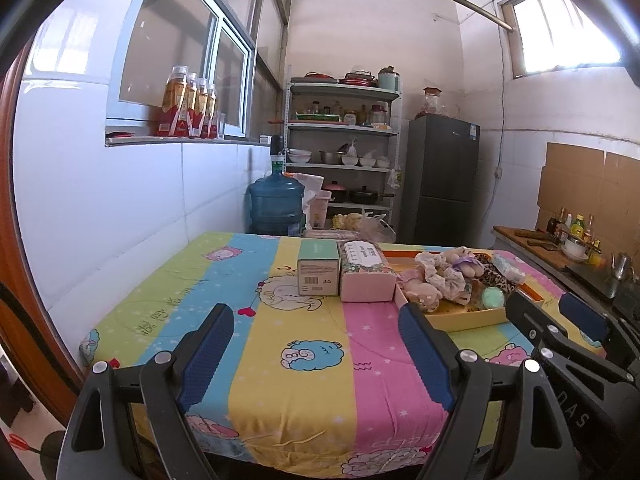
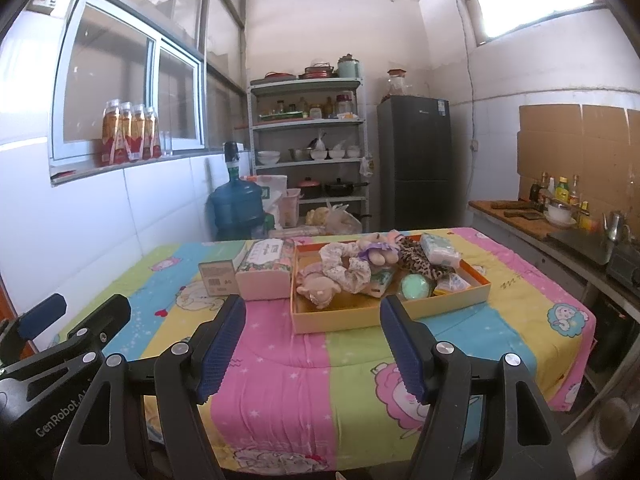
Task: Organize soft objects
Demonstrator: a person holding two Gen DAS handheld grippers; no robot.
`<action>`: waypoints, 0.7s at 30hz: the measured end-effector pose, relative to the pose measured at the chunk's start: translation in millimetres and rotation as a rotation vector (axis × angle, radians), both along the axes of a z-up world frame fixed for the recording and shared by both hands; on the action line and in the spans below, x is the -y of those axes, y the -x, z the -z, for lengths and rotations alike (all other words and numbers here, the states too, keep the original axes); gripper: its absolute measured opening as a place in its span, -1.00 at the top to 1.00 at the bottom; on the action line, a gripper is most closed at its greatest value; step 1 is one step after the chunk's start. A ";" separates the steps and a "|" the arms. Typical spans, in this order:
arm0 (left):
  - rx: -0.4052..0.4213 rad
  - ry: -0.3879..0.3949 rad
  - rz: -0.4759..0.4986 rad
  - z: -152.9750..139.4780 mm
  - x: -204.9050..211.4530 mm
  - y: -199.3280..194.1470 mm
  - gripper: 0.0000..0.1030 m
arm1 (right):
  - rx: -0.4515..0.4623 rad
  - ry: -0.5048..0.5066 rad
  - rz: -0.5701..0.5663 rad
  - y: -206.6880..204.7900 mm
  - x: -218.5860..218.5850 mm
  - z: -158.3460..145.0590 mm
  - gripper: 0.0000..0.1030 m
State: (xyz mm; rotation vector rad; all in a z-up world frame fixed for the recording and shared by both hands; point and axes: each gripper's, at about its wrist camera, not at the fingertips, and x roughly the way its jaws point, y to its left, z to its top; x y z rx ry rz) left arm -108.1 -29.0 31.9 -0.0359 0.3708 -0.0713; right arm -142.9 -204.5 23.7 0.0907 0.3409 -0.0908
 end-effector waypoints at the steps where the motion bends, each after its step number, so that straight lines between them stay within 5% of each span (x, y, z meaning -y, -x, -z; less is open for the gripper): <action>1: 0.003 -0.004 -0.004 0.2 0.5 0.2 -0.63 | 0.001 0.002 0.001 1.0 -0.4 -0.4 -0.39; 21: 0.010 -0.012 -0.015 1.9 -2.3 1.8 -0.63 | 0.010 0.017 0.014 1.7 -2.0 -2.8 -0.39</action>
